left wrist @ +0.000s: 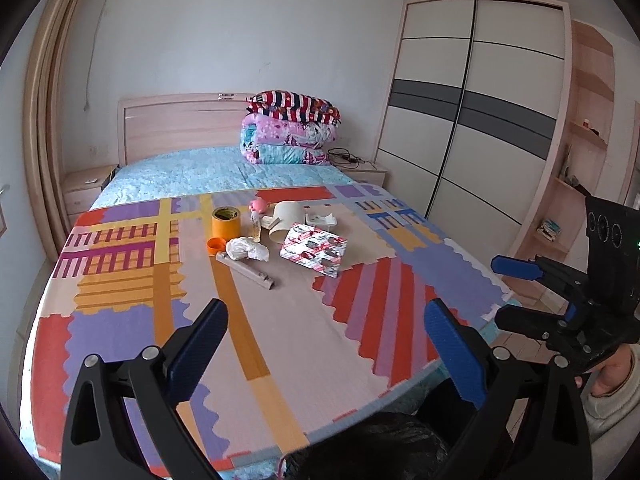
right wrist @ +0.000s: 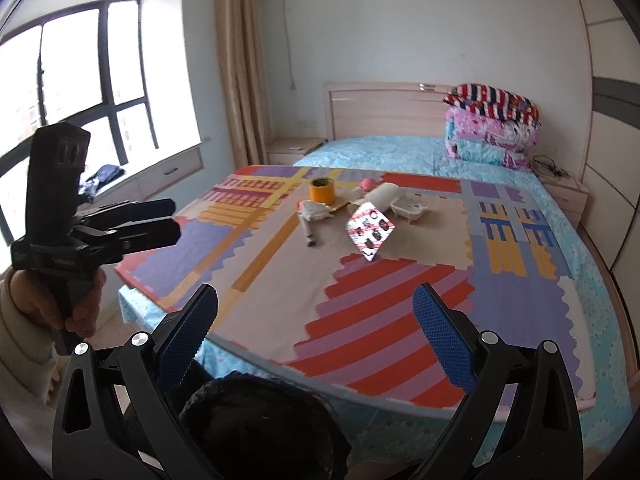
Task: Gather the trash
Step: 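Move both tools toward the blister pack and crumpled tissue on the mat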
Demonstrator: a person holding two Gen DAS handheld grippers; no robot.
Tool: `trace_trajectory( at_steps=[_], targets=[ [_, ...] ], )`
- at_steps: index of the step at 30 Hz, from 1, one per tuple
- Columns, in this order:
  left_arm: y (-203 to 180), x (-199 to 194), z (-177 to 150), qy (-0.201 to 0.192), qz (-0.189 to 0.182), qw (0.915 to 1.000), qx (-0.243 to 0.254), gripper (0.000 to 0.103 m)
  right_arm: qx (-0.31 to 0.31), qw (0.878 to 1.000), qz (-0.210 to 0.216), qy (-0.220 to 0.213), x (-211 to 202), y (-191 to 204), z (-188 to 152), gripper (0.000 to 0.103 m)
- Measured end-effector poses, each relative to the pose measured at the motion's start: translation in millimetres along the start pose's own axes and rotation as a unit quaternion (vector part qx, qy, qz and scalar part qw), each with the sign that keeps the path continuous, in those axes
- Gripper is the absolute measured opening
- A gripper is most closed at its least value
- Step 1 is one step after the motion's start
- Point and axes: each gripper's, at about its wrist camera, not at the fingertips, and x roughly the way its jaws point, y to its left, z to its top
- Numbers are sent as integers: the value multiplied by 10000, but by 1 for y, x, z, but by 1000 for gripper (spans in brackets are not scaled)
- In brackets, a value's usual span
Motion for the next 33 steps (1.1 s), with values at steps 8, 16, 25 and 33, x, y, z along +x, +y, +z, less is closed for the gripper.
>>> trace_trajectory(
  at_steps=[8,16,25,33],
  targets=[
    [23,37,16,185,87,9998,-77,87,32,10000,-26,69,37,-19,16,99],
    [46,76,28,383,134,9988,-276,73,194,9996,-6,207,79,-36,30,99],
    [68,121,36,621,216,9967,-487,64,521,9978,58,411,125,-57,39,91],
    [85,155,36,836,247,9933,-755,55,658,9952,51,720,166,-71,43,80]
  ],
)
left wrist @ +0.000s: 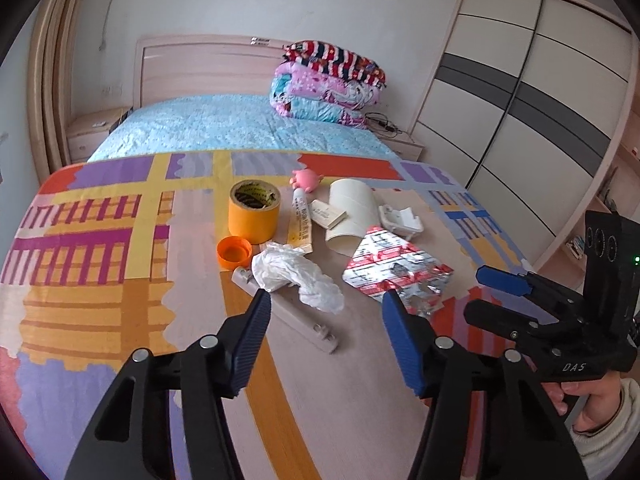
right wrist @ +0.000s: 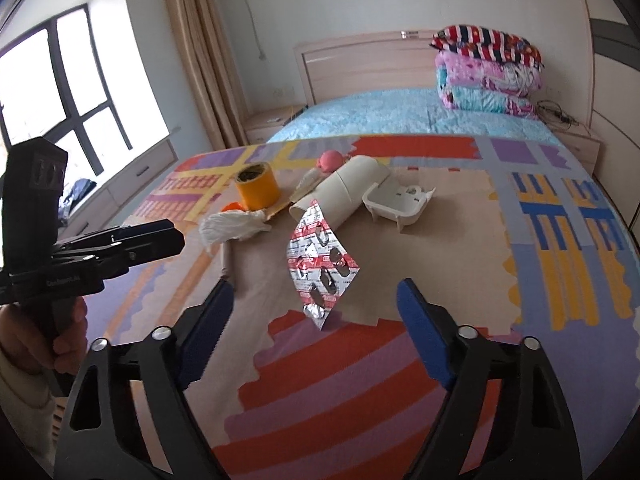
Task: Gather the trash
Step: 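Move both tools toward the blister pack and crumpled tissue on the mat, then grasp the silver blister pack with the right tool while the left tool grasps the white tissue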
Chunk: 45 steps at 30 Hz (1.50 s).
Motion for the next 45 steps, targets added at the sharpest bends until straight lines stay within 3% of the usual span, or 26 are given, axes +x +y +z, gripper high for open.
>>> trace_trajectory(
  at_steps=[3,5,9,11,15,17,20,27,38,45],
  targets=[
    [5,13,1,110,131,9998,-66,52,42,9999,84,98,12,-2,5,75],
    [8,20,1,168,144,9997,-118,46,116,9997,131,171,18,-4,6,65],
    [15,29,0,234,138,9993,-268,31,298,9990,233,238,26,-6,8,63],
    [18,31,0,269,85,9991,-302,27,332,9986,271,294,29,-6,9,54],
    [20,30,0,218,71,9990,-381,13,485,9975,349,366,31,-7,7,50],
    [19,28,1,150,79,9991,-378,12,493,9973,354,405,33,-5,6,30],
    [14,25,1,64,66,9996,-284,5,516,9970,379,426,32,-5,4,17],
    [5,6,2,-107,42,9998,-149,3,408,9982,329,307,16,1,4,8],
    [-13,-33,-2,-361,13,9993,-19,3,194,9992,343,83,-15,18,3,8],
    [-16,-43,-3,-420,-141,9986,-275,4,190,9992,340,3,-29,19,-4,8]
  ],
)
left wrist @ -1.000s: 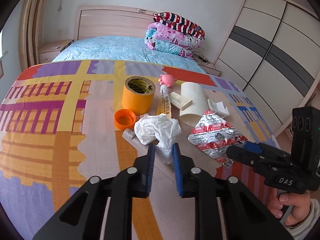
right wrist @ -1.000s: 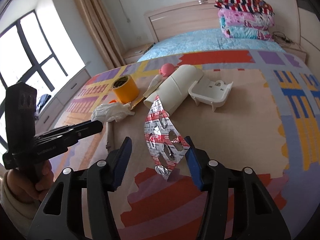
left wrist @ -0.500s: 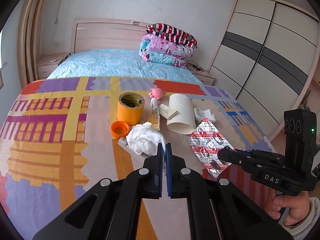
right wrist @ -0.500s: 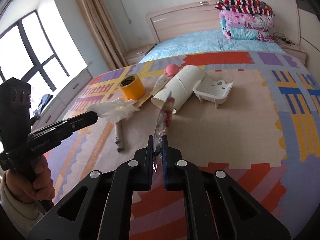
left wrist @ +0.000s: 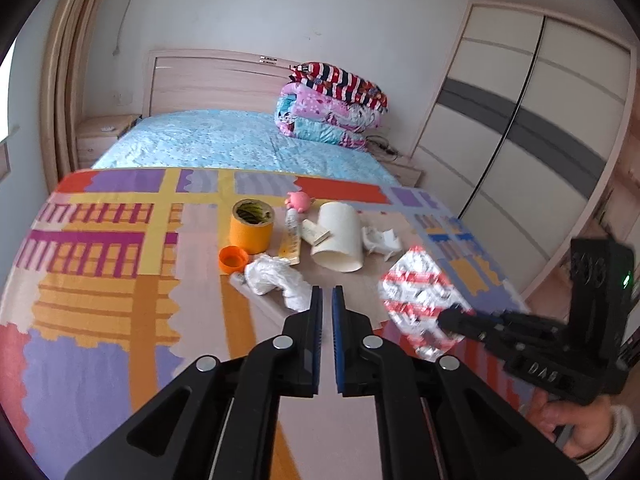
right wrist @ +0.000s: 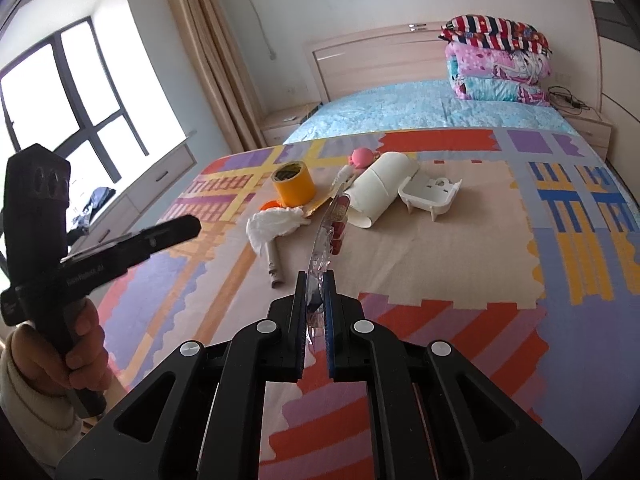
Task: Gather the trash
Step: 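Grasp the silver blister pack with the right tool while the left tool grasps the white tissue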
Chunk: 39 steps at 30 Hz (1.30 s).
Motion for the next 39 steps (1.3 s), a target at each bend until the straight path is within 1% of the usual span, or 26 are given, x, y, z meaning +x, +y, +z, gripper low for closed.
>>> trace_trajectory(
  at_steps=[2,3,4,5,6,8,14,16,18,20,21,22,23,24,25,26,29,30,32,33,34,39],
  targets=[
    [3,3,1,124,-33,9997,-199,11,29,10000,-1,7,-1,-2,-3,8],
    [3,6,1,196,43,9995,-257,31,42,10000,2,10,-1,-3,-4,8],
    [4,6,2,204,87,9994,-283,58,50,10000,2,16,-1,-4,-4,8],
    [5,6,2,127,115,9994,-293,65,48,10000,0,16,-1,-5,-6,8],
    [4,4,1,20,95,9997,-245,66,48,10000,-1,15,-1,-5,-7,8],
    [2,6,1,-13,136,9999,-41,66,64,10000,-8,24,0,-7,-8,8],
    [6,30,-1,230,362,9990,127,66,53,10000,45,31,4,-7,-11,8],
    [8,37,0,265,267,9992,108,66,9,10000,35,42,6,-6,-10,8],
    [10,43,1,302,256,9991,168,66,14,10000,60,49,10,-7,-10,8],
    [11,50,2,357,297,9987,201,64,39,10000,72,52,13,-8,-9,8],
    [13,54,2,400,311,9985,203,61,51,9999,83,51,14,-9,-9,8],
    [14,58,2,433,318,9984,198,54,54,9999,89,51,15,-9,-9,8],
    [17,63,2,483,352,9980,182,52,50,9999,99,53,17,-9,-9,8],
    [19,67,2,529,408,9977,150,46,46,9999,105,50,17,-9,-8,8],
    [21,70,2,560,442,9974,122,37,38,9999,113,47,19,-8,-8,8],
    [25,75,2,620,476,9969,81,32,26,9999,114,47,20,-8,-8,8],
    [28,82,2,690,440,9966,22,20,36,9999,146,50,25,-7,-6,8],
    [29,83,2,693,414,9967,24,12,39,9999,154,55,26,-6,-6,8],
    [30,83,1,669,374,9970,37,9,37,9998,173,67,27,-5,-7,8],
    [30,82,1,654,330,9973,42,6,35,9998,175,70,27,-5,-7,8],
    [30,79,0,625,308,9975,62,5,38,9998,179,71,26,-4,-8,8],
    [26,64,3,481,278,9984,78,3,9,9998,179,33,17,2,-10,8]
  ],
)
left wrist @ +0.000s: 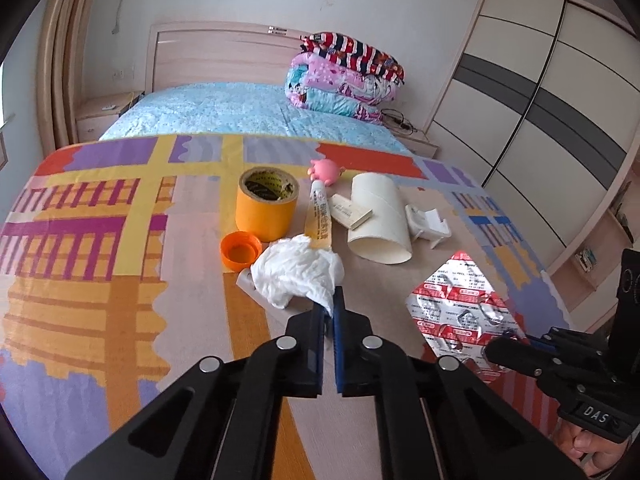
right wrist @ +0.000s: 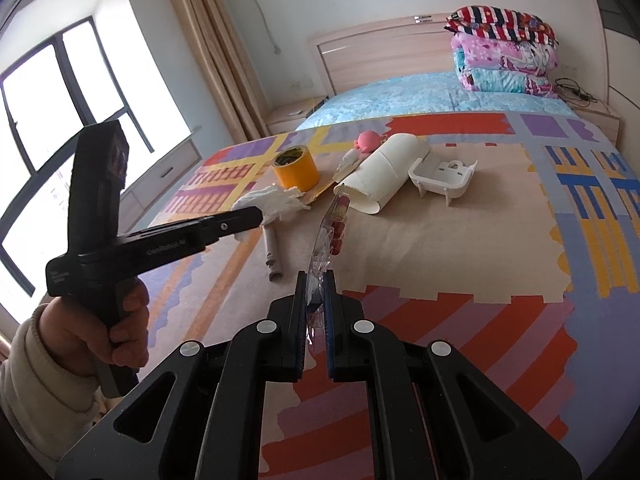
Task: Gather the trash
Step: 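Grasp the silver blister pack with the right tool while the left tool grasps the white tissue, then carry the blister pack and tissue in both tools over the black bin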
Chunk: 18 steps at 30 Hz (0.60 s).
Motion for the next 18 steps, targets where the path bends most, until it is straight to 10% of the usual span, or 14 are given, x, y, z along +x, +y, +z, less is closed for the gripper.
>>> trace_trajectory(
  at_steps=[18],
  targets=[
    [-58,-97,-28,-409,-385,9970,537,3,-266,9993,65,-256,-64,38,-22,8]
  ],
)
